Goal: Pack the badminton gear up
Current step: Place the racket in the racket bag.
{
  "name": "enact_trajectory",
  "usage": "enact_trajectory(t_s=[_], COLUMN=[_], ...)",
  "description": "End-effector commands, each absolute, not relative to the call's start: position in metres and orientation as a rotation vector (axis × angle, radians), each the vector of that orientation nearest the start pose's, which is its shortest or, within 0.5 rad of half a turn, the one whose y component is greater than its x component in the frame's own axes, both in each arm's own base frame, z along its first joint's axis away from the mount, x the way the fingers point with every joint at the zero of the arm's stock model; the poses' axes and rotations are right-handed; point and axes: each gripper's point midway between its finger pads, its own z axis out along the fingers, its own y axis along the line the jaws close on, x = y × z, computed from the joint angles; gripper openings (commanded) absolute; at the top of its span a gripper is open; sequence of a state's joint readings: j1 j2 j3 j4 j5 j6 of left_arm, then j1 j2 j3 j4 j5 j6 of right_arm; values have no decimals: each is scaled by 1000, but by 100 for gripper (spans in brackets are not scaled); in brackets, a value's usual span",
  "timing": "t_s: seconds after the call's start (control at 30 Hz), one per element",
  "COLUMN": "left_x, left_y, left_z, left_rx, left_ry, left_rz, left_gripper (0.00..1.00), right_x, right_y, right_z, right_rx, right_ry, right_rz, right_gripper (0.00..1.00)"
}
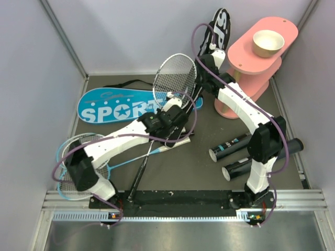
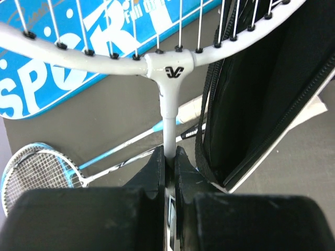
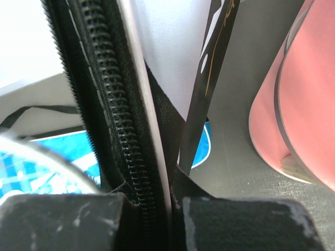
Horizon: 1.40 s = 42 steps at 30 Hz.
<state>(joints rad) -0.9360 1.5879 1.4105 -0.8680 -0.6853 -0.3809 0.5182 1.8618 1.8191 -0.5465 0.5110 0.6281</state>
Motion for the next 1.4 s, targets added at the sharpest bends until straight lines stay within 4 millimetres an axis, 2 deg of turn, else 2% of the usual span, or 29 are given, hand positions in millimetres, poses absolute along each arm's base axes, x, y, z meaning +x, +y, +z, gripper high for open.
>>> enact_trajectory(t_s=[0.0, 0.13, 0.3, 0.47, 0.6, 0.7, 0.73, 0.87, 0.97, 1.07, 1.17, 1.2, 1.27, 1.3, 1.37], left_x=[277, 266, 265, 266, 270, 274, 277, 282, 286, 284, 281, 277, 273, 269, 265], left_y=[-216, -214, -214, -203, -200, -212, -216, -234, -233, -237, -242, -245, -242, -243, -235], left_z=[223, 209, 194, 177, 176, 180, 183, 182, 187, 193, 192, 191, 183, 180, 171], left_rx=[394, 425, 439, 415, 396, 424, 458, 574, 549, 516, 591, 631, 676, 686, 713], left_ry=[2125, 2128, 2170, 2200, 2196, 2197, 2190, 2195, 2182, 2176, 2148, 2133, 2130, 2133, 2139], left_rz=[146, 155, 222, 394, 477, 440, 435, 413, 429, 360, 330, 343, 397, 408, 493], left_gripper=[0, 0, 0, 0, 0, 0, 0, 0, 0, 0, 0, 0, 0, 0, 0], right_x=[489, 490, 489, 486, 484, 483, 481, 476, 472, 467, 465, 466, 467, 469, 469], right_y=[193, 196, 199, 199, 201, 211, 215, 225, 233, 232, 233, 232, 230, 230, 230], right_z=[325, 330, 335, 343, 344, 346, 338, 328, 322, 319, 321, 327, 327, 336, 338], right_rx=[442, 442, 449, 448, 443, 355, 319, 177, 126, 142, 174, 180, 192, 189, 184], right_ry=[1888, 1898, 1898, 1893, 1898, 1898, 1916, 1920, 1941, 1951, 1965, 1957, 1976, 1962, 1964], right_rz=[267, 293, 323, 341, 366, 400, 409, 436, 476, 486, 547, 562, 565, 571, 565], right_gripper=[0, 0, 0, 0, 0, 0, 0, 0, 0, 0, 0, 0, 0, 0, 0])
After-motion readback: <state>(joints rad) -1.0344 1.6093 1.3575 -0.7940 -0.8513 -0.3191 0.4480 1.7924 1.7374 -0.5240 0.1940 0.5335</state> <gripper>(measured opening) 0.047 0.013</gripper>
